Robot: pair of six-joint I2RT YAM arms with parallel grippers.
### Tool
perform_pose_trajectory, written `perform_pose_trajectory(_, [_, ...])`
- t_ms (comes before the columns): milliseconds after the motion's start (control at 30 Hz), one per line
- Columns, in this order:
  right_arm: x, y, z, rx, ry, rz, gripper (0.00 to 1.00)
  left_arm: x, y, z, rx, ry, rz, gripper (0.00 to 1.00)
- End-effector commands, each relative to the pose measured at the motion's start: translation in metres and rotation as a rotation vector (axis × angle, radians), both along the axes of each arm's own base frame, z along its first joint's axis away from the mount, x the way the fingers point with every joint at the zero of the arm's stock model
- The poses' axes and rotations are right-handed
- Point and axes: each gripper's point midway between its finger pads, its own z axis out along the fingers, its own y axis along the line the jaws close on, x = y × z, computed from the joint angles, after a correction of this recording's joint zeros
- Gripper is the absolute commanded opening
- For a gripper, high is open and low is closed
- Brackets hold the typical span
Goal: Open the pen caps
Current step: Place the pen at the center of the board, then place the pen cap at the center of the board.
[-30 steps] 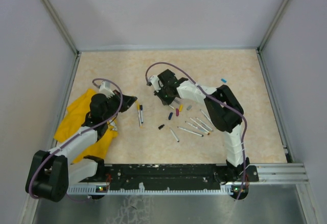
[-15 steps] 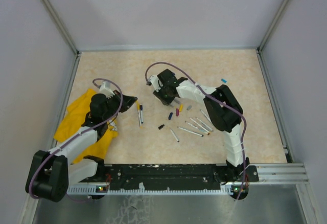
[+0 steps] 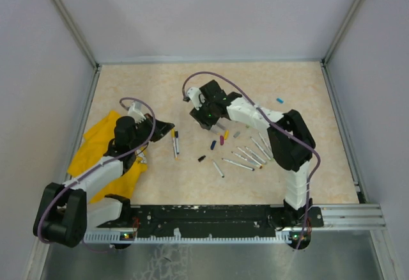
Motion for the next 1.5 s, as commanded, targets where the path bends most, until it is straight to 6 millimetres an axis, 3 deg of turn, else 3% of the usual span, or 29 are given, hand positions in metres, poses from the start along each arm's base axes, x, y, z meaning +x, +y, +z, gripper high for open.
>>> perform_pose_trajectory(0, [-0.012, 0.003, 0.072, 0.139, -0.091, 0.054, 0.47, 0.004, -0.012, 0.012, -0.037, -0.005, -0.063, 0.00])
perform_pose_trajectory(267, [-0.047, -0.023, 0.126, 0.276, -0.116, 0.108, 0.48, 0.009, -0.027, 0.007, -0.042, 0.031, -0.128, 0.00])
perform_pose_trajectory(367, [-0.068, -0.038, 0.141, 0.304, -0.107, 0.132, 0.48, 0.015, -0.034, 0.009, -0.022, 0.036, -0.141, 0.00])
perform_pose_trajectory(600, [-0.110, -0.069, 0.144, 0.416, -0.093, 0.154, 0.50, 0.033, -0.047, -0.001, 0.032, 0.078, -0.141, 0.00])
perform_pose_trajectory(800, [-0.111, -0.086, 0.130, 0.433, -0.097, 0.141, 0.52, 0.052, -0.053, -0.016, 0.075, 0.160, -0.112, 0.00])
perform_pose_trajectory(1233, [-0.103, -0.094, 0.124, 0.397, -0.126, 0.113, 0.52, 0.106, -0.060, -0.045, 0.224, 0.324, -0.024, 0.00])
perform_pose_trajectory(1467, [-0.101, -0.096, 0.125, 0.399, -0.133, 0.108, 0.52, 0.128, -0.067, -0.070, 0.288, 0.413, -0.014, 0.00])
